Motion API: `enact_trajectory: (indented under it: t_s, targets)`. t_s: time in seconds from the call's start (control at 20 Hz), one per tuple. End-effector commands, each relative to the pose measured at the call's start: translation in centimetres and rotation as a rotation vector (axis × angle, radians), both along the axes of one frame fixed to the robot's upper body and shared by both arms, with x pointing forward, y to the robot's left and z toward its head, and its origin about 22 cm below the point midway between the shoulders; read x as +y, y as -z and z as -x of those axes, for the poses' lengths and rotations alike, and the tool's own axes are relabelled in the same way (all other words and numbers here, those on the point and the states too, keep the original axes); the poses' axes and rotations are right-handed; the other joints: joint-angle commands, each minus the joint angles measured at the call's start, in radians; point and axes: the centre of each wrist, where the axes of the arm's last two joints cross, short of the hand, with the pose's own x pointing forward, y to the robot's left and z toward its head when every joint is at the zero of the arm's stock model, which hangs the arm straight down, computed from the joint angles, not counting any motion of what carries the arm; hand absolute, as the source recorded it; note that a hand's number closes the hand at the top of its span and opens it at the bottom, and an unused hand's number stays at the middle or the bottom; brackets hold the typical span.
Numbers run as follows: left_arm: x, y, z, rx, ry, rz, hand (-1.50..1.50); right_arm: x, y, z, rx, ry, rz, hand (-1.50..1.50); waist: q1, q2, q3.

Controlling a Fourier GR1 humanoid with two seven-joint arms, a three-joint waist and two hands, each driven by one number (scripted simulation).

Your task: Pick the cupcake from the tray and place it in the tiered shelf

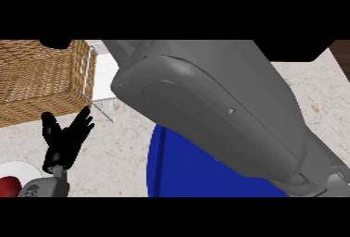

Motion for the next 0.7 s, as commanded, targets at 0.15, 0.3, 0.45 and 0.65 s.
enact_trajectory:
  t_s: [0.15, 0.3, 0.45, 0.65]
  targets:
    - [0.4, 1.1, 1.8, 0.017, 0.012, 0.007, 0.00, -2.7, -0.6, -4.7, 0.074, -0.009, 0.082, 1.50, 0.004, 0.003, -0.002]
    - [1.1, 0.8, 0.9, -0.001, 0.004, 0.019, 0.00, -1.3, 1.9, -6.3, 0.057, 0.008, 0.099, 1.50, 0.007, 0.006, -0.002]
    - [0.0, 0.4, 1.0, 0.004, 0.011, 0.018, 0.00, -1.4, 2.0, -6.9, 0.033, 0.021, 0.104, 1.50, 0.003, 0.004, -0.002]
    - [-0.3, -0.2, 0.7, 0.008, 0.014, 0.009, 0.00, -1.4, 4.3, -8.8, 0.037, 0.030, 0.104, 1.50, 0.008, 0.006, -0.002]
